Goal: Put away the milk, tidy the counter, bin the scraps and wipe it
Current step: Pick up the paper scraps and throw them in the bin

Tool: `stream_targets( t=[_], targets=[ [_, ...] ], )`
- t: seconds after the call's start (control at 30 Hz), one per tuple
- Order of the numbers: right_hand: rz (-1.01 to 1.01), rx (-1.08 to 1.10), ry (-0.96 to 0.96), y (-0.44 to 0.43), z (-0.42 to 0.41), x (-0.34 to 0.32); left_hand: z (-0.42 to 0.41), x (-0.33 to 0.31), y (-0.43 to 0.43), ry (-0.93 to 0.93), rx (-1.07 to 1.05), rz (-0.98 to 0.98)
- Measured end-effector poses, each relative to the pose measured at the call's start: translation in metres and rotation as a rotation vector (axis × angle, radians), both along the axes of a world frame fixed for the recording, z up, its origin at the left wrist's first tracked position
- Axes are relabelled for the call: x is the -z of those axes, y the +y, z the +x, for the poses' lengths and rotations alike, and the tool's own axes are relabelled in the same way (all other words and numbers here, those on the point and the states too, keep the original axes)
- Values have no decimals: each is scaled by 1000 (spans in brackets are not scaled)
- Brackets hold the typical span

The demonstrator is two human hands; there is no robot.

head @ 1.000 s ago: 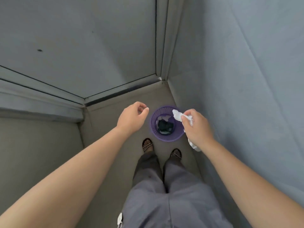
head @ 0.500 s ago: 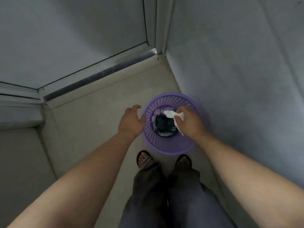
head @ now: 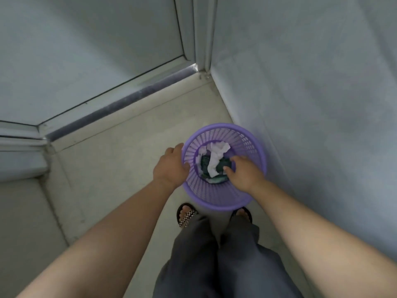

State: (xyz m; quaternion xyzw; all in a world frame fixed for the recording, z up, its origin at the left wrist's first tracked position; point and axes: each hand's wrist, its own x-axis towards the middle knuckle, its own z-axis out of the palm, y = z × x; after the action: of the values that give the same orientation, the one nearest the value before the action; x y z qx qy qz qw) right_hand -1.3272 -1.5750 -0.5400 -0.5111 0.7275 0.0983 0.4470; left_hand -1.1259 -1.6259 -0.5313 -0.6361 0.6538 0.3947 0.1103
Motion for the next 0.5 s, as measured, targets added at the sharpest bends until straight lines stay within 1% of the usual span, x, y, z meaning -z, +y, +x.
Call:
stream_targets(
  t=[0.13,0.23,0.33,0.43,0.5],
  targets=[
    [-84,12,9,7,2,-84,8,-73,2,-2,14,21],
    [-136,4,-10,16,5,-165,10,-152,6,31,-32,20],
    [-214,89,-102,30,8,-256,8,-245,16,151,-140,-18],
    [-271,190,-220,52,10,-346,10,-343,38,320,-286,-95],
    [-283,201,-296,68,11,-398,14,-400,57,427,-372,-160]
  ],
)
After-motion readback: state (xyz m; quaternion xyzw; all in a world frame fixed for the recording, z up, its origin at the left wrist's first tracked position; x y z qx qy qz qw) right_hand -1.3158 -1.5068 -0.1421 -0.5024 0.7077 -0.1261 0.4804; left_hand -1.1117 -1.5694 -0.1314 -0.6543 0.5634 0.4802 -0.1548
